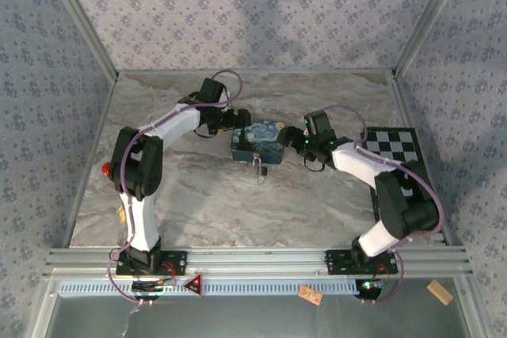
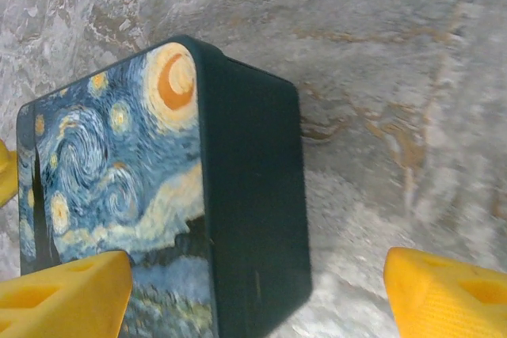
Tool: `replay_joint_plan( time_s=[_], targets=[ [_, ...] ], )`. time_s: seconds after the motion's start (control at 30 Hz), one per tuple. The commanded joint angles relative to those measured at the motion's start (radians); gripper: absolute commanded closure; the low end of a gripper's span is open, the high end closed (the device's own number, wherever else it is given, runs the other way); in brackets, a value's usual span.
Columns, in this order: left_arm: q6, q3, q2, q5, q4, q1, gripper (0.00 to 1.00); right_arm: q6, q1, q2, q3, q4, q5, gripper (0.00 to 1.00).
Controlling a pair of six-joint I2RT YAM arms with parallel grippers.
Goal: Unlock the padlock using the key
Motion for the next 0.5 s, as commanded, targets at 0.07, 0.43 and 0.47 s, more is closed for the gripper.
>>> replay_joint_plan(
  time_s=[0.07,0.43,0.47],
  targets=[
    [-0.017,0.004,0.007,0.046,-0.018,-0.036,0.05,-0.029,0.003,0.133,0.129,0.002,-0.146,0.16],
    [-0.224,-0.287,-0.175,0.023,0.186,-0.096,0.05,-0.216,0.037,0.393,0.481,-0.181,-0.272,0.18],
    [-0.231,-0.311,-0.193,0.013,0.196,-0.104,0.04,-0.227,0.038,0.416,0.516,-0.205,-0.279,0.18]
  ],
)
